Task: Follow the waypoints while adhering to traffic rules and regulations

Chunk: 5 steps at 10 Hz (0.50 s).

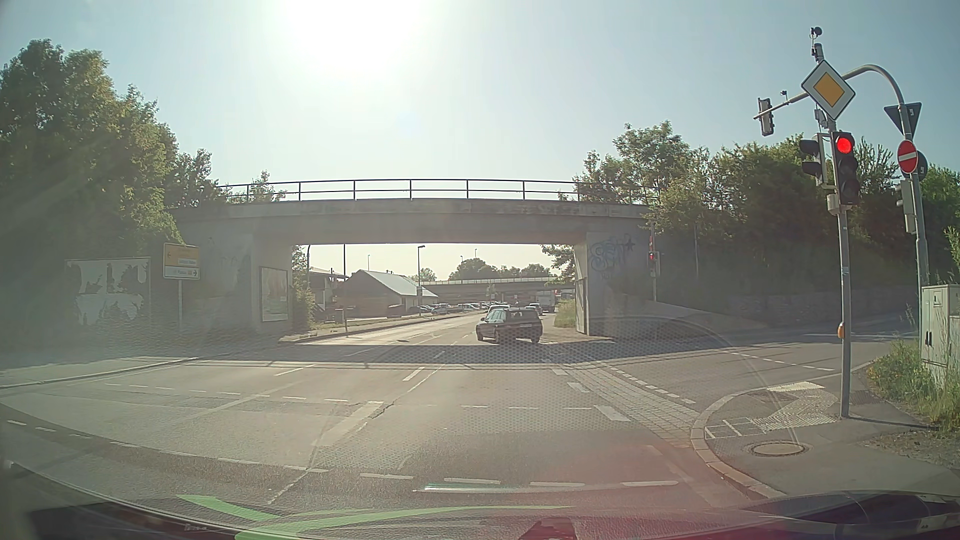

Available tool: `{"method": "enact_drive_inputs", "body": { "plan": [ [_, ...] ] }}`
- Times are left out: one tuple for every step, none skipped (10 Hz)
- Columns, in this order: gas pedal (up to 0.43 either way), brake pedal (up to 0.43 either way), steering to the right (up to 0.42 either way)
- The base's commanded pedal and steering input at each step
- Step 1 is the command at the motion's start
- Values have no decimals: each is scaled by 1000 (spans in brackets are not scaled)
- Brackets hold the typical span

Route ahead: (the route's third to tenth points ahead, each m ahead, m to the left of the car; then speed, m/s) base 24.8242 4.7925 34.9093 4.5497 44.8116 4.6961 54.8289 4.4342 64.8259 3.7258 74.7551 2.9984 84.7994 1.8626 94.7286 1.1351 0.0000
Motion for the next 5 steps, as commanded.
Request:
{"method": "enact_drive_inputs", "body": {
  "plan": [
    [0, 299, 10],
    [0, 299, 10],
    [0, 299, 10],
    [0, 299, 10],
    [0, 299, 10]
  ]
}}
